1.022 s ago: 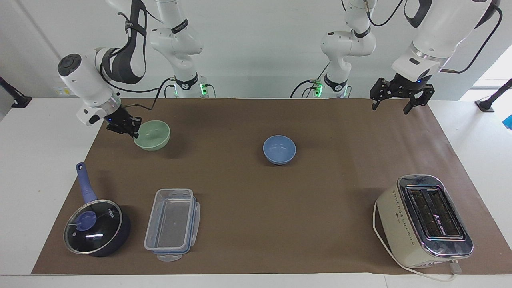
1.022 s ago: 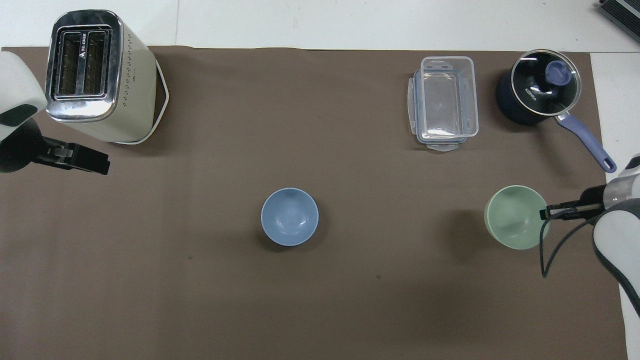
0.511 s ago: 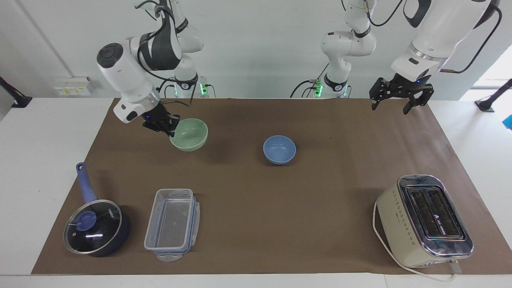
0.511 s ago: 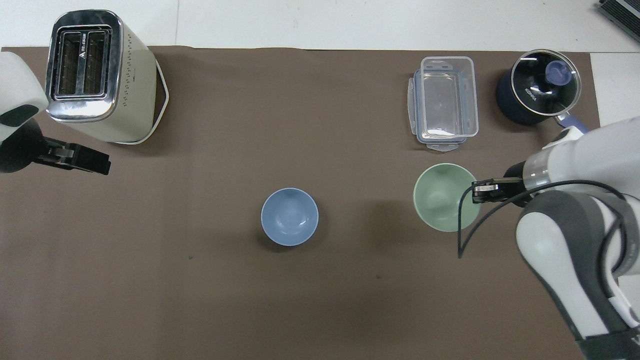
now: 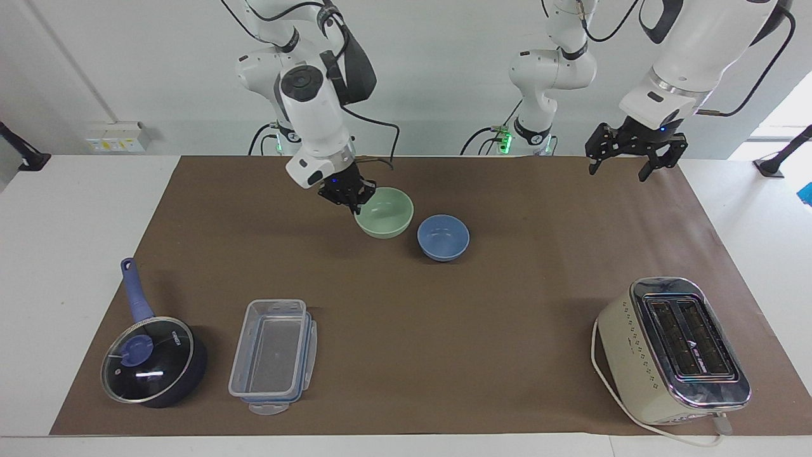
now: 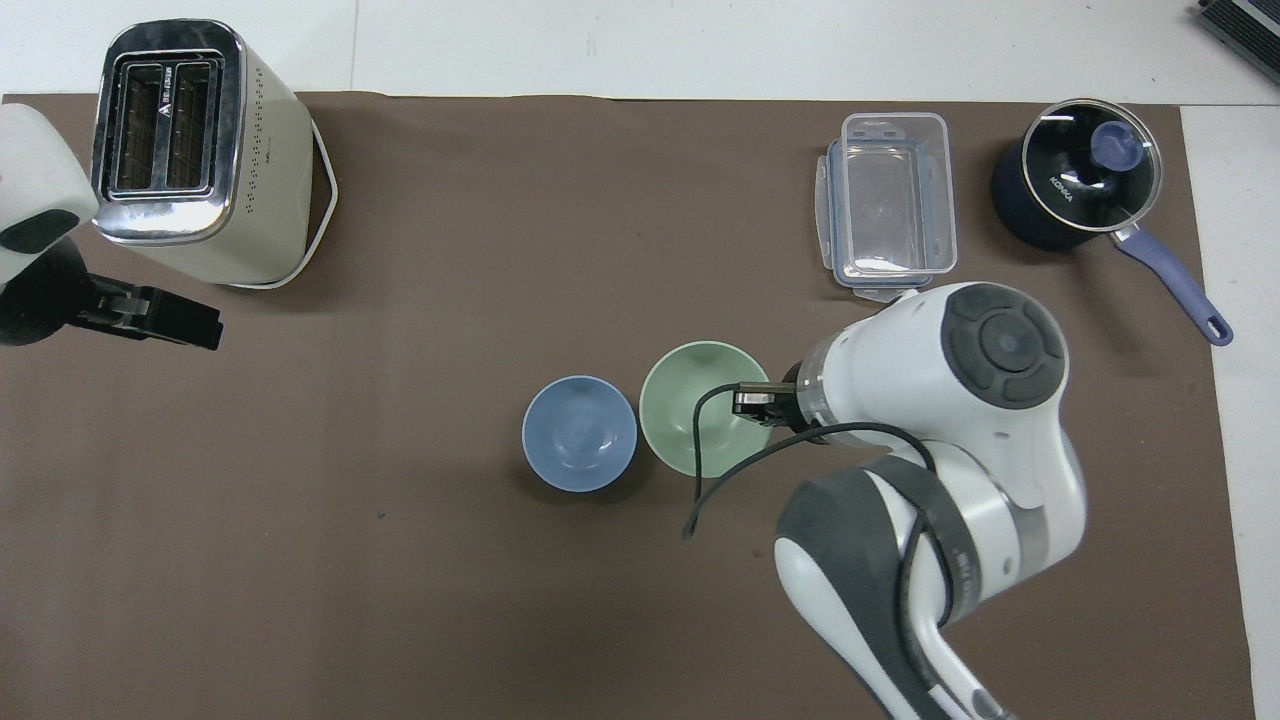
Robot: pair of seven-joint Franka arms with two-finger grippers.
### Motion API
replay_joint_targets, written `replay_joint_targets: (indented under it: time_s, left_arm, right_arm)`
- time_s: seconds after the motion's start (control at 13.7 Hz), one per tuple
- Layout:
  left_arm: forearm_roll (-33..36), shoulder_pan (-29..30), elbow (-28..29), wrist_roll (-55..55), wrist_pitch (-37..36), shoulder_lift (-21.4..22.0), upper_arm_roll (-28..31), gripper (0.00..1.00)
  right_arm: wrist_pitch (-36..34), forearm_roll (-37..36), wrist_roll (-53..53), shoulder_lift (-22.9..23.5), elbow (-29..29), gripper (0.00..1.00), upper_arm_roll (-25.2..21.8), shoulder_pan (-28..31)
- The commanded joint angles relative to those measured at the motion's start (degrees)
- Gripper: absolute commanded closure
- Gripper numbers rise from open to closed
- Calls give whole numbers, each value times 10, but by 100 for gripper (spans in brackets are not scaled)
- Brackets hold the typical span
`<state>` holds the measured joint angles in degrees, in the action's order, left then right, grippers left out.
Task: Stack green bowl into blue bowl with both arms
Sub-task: 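Carry the green bowl with the right gripper over the blue bowl, then lower the green bowl into the blue bowl and open the right gripper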
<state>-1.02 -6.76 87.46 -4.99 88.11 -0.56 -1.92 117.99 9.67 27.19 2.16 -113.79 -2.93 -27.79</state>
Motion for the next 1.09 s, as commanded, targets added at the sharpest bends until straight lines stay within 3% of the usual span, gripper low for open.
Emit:
replay_joint_targets:
  time_s: [0.0,0.73,1.02]
  left_arm:
    - [6,-2,3,-6,3,5,0,0]
    - [6,-2,3,-5,3,5,0,0]
    - [6,-2,3,-3,3,5,-1,0]
  right_arm:
    - [19,12,47,45,37,100,-3,-33]
    - [101,12,126,121,54,100,-3,-104]
    - [102,9,124,123,52,100,-3,-104]
